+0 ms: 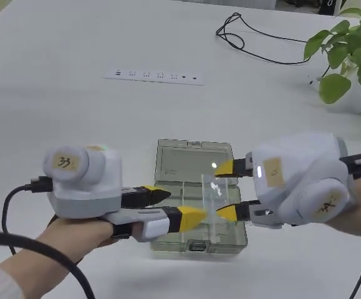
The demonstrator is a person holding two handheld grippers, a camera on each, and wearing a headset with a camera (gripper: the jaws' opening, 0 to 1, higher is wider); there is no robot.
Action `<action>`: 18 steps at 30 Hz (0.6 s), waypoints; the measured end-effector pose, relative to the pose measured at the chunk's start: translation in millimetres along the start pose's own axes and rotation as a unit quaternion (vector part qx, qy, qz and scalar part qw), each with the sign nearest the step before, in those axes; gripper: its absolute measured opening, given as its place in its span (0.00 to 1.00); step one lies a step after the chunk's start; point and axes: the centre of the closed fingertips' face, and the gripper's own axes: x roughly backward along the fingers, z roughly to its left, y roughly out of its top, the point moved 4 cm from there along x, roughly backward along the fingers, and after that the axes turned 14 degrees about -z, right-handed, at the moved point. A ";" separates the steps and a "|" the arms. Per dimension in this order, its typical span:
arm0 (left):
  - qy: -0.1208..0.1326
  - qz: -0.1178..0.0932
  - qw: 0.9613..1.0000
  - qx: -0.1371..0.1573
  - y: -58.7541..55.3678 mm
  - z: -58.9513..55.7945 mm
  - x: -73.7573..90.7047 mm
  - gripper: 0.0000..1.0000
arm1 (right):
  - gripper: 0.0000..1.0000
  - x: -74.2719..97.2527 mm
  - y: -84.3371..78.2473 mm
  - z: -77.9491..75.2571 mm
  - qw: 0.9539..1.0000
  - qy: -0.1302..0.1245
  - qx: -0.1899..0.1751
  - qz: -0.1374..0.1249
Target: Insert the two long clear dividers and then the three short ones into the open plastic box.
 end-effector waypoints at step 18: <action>-0.013 -0.030 0.998 0.060 6.3 -8.3 -4.0 0.06 | 0.32 -10.1 11.4 5.3 0.999 -0.002 0.052 0.013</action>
